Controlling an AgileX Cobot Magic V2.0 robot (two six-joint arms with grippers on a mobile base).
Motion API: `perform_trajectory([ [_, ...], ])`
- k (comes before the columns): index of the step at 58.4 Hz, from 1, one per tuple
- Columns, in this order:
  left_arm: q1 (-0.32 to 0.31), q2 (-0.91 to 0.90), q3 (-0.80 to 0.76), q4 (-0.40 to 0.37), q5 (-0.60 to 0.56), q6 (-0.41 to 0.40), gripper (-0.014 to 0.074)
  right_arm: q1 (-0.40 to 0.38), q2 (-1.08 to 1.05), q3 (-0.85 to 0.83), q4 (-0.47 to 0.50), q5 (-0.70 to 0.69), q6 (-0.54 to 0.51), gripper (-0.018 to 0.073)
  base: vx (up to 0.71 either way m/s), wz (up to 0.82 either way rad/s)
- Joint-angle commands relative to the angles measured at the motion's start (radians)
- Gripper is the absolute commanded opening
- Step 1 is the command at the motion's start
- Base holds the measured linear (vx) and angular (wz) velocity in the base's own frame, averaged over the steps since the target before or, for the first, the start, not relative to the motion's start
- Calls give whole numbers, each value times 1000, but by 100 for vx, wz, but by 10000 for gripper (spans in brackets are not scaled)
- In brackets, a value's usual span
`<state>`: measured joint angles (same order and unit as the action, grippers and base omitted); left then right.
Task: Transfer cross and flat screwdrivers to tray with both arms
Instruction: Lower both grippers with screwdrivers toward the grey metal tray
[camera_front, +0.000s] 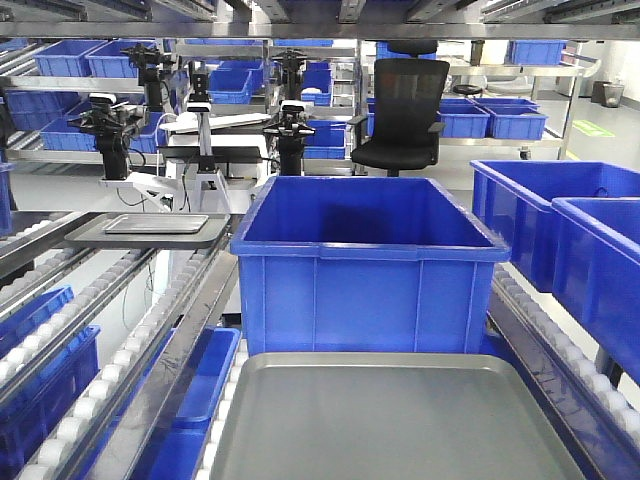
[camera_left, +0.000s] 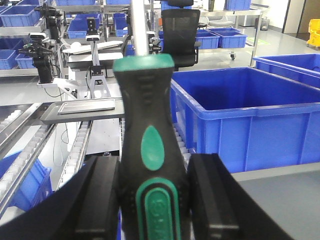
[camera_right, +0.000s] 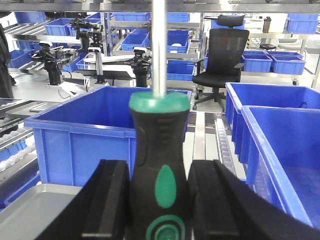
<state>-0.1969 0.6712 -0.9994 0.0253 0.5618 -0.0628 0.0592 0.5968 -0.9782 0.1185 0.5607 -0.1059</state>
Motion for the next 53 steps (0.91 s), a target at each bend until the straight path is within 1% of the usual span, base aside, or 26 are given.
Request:
perform_trajectory([
  [1,-5,3,-28,-5,-87,-13,3,-2,4,-27,13,-102,-2,-8,0,0],
  [6,-5,3,-17,-9,-77,-13,3,-2,7,-27,47,-88,-2,-8,0,0],
  [9,-5,3,-4,-25,-68,-12,3,-2,19,-27,62,-55,-2,-8,0,0],
  [12,-5,7,17,-63,-62,-11,3,-2,43,-27,75,-5,-2,-8,0,0],
  [16,-5,38,51,-145,-60,3,3,-2,90,-27,86,52,-2,-8,0,0],
  [18,-5,59,63,-200,-56,30,3,-2,117,-27,93,74,-2,-8,0,0],
  [23,-5,145,75,-383,-37,167,3,-2,193,-27,126,103,-14,-8,0,0],
  [25,-5,195,72,-482,-27,238,3,-2,223,-27,147,108,-29,-8,0,0],
  [27,-5,236,72,-551,-23,283,3,-1,255,-27,172,111,-46,-8,0,0],
  [28,-5,263,71,-616,-21,316,3,-1,275,-27,189,113,-58,-8,0,0],
  [30,-6,306,69,-690,-18,381,3,-1,308,-27,220,115,-81,-8,0,0],
  [32,-12,350,69,-750,-18,416,3,-1,346,-27,257,116,-104,-8,0,0],
  [36,-44,440,63,-832,-24,475,3,-1,406,-27,310,115,-146,-8,0,0],
  [38,-68,496,51,-850,-28,495,3,-1,435,-28,332,115,-166,-8,0,0],
  [42,-128,587,9,-852,-39,498,3,-1,491,-31,377,116,-194,-8,0,0],
  [47,-211,694,-78,-851,-53,486,3,-1,555,-31,421,116,-220,-8,0,0],
  [51,-256,773,-151,-851,-48,482,3,-1,598,-31,446,114,-230,-8,0,0],
  [53,-273,810,-186,-851,-47,467,3,-1,622,-31,455,111,-241,-8,0,0],
])
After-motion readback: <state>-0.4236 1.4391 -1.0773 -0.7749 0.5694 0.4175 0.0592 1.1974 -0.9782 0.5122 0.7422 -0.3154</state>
